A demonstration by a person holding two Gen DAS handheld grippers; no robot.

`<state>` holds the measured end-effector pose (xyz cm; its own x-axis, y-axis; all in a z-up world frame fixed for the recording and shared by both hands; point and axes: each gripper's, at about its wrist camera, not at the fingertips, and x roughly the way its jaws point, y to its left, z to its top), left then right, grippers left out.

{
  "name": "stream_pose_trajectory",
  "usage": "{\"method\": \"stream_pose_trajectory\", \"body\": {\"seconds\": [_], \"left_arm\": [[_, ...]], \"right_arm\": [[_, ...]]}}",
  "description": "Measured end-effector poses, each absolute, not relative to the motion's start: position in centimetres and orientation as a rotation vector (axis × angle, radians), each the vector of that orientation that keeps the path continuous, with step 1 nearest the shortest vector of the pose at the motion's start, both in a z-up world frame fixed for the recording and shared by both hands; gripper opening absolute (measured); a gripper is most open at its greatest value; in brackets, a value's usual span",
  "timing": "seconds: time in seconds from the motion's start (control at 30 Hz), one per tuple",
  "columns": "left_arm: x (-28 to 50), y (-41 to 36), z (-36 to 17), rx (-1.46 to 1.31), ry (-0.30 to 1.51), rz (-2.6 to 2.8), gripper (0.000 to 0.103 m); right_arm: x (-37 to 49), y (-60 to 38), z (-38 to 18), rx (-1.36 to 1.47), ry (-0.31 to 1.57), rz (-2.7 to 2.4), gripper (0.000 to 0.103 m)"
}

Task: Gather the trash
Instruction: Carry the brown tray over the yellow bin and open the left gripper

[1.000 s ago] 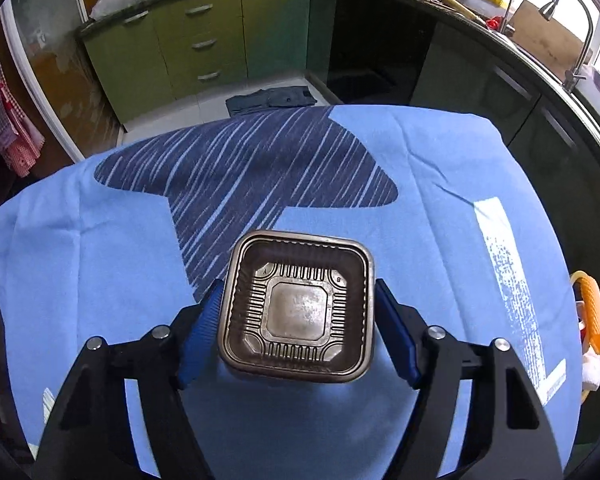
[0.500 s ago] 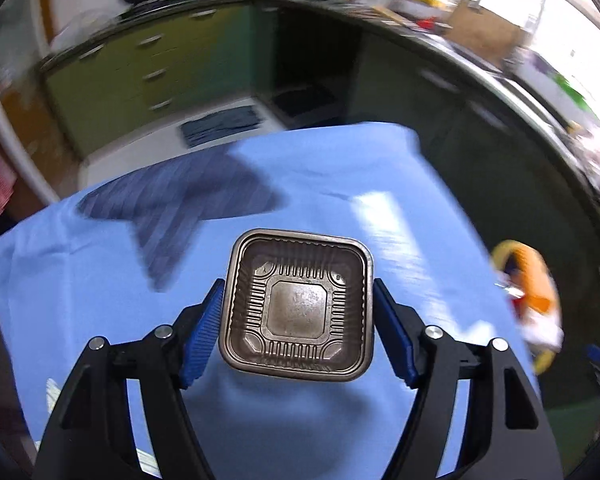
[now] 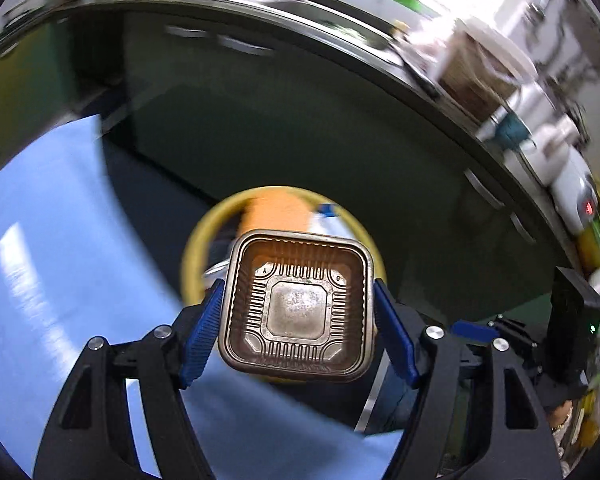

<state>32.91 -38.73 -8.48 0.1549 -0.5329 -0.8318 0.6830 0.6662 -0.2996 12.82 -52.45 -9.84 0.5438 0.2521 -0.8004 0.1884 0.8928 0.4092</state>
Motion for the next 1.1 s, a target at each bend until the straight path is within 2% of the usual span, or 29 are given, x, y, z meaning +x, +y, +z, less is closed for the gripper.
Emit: {"method": "stream_pose_trajectory", "body": {"seconds": [0.3,0.6,0.7,0.77,0.83,1.1], "left_arm": [[32.3,-46.9,-11.9,0.219,1.101,-0.945,0.068],[33.8,-44.8,-16.6,0.278,1.249,-0.817,0.069],[33.6,-45.0,-17.2,0.304,1.25,-0.82,0.07],[33.1,-45.3,-17.0,0.319,1.245,-0.835,0.074],[32.7,-45.6,-16.8,0.314,1.249,-0.84,0.082],[31.8,-43.4,-14.3,0.246,1.233,-0.844,0.088]], "right_arm": [[12.0,-53.9,-11.0,0.532,0.99,0.055,0.068],[12.7,-53.7,-12.0,0.547,1.003,0.077,0.068],[12.6,-53.5,-11.9,0.544,0.999,0.085,0.068],[12.2,-53.6,-11.6,0.542,0.994,0.087,0.068],[11.9,-53.7,-11.3,0.541,0.987,0.079,0.068],[10.6,-54.7,-11.0,0.563,0.963,0.049,0.069]]}}
